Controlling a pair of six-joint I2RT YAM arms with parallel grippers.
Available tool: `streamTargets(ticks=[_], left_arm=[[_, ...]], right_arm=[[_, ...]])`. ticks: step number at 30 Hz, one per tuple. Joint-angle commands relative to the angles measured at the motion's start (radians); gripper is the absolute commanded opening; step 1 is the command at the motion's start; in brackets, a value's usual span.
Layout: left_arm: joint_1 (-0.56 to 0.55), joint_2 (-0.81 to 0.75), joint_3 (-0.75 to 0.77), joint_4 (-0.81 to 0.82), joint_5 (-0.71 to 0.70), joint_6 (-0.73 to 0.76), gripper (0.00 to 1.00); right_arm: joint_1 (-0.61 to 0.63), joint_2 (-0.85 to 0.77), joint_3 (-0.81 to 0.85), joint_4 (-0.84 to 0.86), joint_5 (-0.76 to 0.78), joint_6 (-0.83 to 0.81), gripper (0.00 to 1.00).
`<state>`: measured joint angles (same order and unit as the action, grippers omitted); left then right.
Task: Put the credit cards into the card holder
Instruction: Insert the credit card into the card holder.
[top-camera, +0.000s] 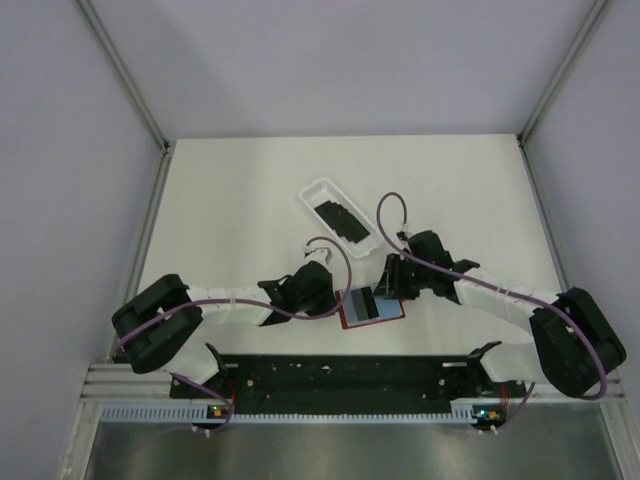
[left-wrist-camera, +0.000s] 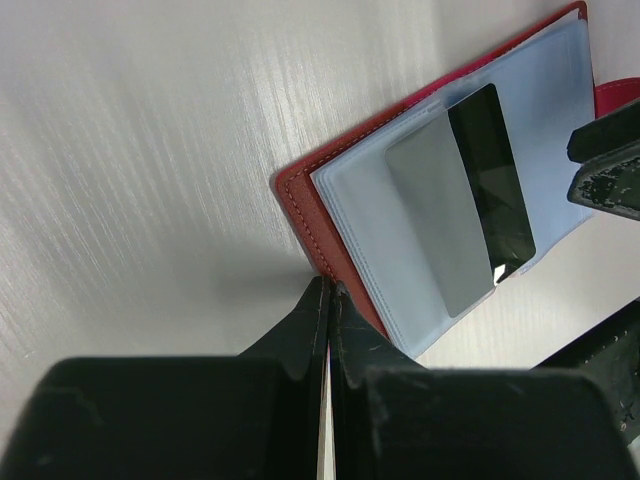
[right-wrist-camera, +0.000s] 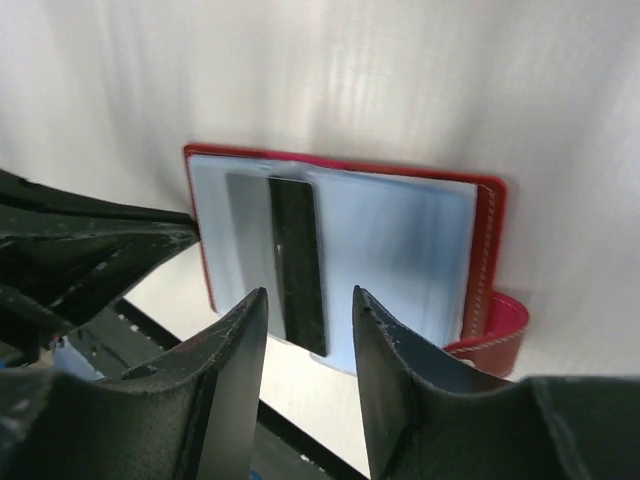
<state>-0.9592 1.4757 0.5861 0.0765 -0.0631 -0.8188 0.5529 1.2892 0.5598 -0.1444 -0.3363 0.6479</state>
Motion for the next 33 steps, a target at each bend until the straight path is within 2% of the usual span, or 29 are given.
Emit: streamTargets(ticks=[1, 6, 10, 33], left_arm=[[-0.006, 0.006, -0.002, 0.019, 0.012, -0.005, 0.00], [-0.009, 0.008, -0.005, 0.023, 0.013, -0.011, 0.00], [-0.010, 0.008, -0.008, 0.025, 0.011, -0.013, 0.00], [-0.018, 0.023, -0.003, 0.031, 0.014, -0.017, 0.00]], right_arm=[[0.012, -0.025, 0.026, -0.087, 0.108, -0.051, 0.34], [0.015, 0.008, 0.020, -0.057, 0.083, -0.054, 0.10], [0.021, 0.030, 0.025, -0.035, 0.083, -0.056, 0.01], [0.180, 0.186, 0.121, -0.024, 0.137, -0.036, 0.00]])
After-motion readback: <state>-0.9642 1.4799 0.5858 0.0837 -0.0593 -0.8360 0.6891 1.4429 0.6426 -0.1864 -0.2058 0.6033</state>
